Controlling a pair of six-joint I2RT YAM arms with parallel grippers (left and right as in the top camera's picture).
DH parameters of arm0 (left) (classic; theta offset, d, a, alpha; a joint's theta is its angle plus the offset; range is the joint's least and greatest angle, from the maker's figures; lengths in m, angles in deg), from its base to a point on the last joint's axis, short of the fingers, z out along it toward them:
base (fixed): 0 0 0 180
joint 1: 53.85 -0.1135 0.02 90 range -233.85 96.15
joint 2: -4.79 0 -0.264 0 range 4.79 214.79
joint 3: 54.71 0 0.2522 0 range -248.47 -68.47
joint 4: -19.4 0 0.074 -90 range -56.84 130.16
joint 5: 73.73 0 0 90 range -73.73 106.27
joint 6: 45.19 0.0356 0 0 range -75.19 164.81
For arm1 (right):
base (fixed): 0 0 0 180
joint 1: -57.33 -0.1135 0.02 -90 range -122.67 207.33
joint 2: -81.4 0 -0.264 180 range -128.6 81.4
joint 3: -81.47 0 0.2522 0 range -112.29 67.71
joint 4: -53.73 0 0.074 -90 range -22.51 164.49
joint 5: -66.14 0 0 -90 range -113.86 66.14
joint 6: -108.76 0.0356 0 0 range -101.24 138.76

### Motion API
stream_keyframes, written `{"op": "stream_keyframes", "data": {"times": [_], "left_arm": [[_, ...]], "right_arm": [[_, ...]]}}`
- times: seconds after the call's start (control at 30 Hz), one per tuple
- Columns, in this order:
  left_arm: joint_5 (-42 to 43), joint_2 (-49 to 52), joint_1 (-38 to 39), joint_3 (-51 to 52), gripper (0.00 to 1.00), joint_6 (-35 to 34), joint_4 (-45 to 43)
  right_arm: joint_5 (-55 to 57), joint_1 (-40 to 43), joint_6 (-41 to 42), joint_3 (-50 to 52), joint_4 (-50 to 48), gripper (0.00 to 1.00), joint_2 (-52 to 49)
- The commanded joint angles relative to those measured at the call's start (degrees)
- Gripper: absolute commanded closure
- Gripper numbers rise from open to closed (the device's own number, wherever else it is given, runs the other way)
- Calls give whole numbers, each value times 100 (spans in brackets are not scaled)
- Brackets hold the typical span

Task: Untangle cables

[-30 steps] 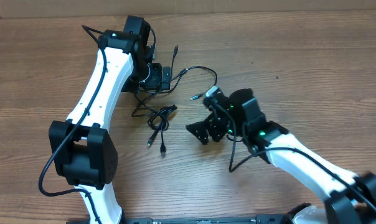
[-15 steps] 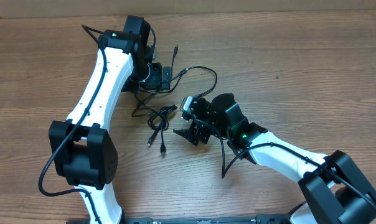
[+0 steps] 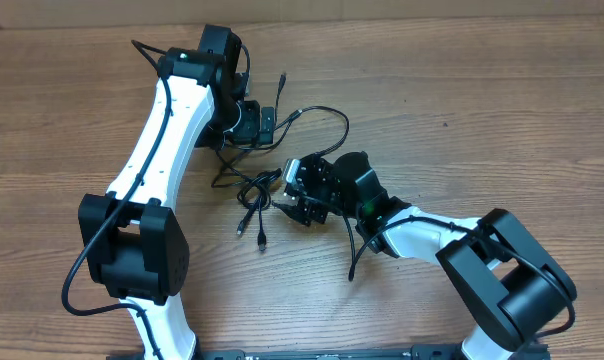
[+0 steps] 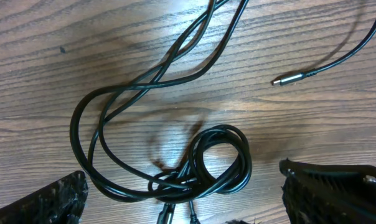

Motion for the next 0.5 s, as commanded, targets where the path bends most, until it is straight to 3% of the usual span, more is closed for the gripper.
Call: {"op": "stream_keyframes", "data": {"times": [0.0, 0.47], "left_arm": [[46, -4, 0, -116, 0, 68, -2], [46, -4, 0, -114, 0, 68, 0]], "right_arm": [[-221, -13, -175, -22, -404, 20, -269], [-221, -13, -175, -37, -1572, 31, -1091]]}}
